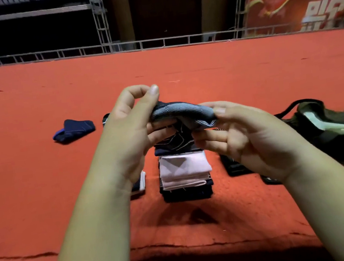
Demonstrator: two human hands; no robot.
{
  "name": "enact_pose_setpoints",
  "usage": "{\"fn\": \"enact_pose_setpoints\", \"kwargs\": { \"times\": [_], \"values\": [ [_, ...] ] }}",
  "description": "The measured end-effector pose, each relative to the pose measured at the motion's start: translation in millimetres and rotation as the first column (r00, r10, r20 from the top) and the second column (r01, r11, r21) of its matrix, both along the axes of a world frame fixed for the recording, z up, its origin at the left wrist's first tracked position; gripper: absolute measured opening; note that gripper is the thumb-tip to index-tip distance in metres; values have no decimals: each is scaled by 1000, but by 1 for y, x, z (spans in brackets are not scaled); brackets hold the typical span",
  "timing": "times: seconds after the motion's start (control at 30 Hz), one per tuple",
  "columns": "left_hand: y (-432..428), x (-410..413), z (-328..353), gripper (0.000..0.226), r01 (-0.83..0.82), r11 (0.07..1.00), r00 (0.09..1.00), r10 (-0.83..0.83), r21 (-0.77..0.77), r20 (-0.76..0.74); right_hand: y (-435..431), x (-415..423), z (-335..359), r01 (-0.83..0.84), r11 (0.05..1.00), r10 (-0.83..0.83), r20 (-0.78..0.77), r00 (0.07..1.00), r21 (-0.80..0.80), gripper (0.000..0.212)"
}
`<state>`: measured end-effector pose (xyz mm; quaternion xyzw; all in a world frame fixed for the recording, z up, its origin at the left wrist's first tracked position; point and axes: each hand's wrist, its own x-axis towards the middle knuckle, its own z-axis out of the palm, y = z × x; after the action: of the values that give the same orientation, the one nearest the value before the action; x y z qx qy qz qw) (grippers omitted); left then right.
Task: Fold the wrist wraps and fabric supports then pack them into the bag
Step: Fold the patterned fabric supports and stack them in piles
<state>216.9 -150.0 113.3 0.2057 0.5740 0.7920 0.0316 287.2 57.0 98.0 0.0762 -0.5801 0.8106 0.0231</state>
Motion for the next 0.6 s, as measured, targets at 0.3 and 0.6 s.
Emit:
{"fn": "enact_pose_setpoints", "kwargs": {
  "times": [0.3, 0.6],
  "values": [
    [27, 4, -14, 30, 177, 984, 984, -176, -12, 26, 45, 13, -11, 89, 995, -88, 18, 996, -36, 41],
    [48, 3, -21, 29, 158, 987, 980, -155, -15, 125, 74, 10, -27, -84, 995, 87, 53, 995, -55, 57]
  ]
}}
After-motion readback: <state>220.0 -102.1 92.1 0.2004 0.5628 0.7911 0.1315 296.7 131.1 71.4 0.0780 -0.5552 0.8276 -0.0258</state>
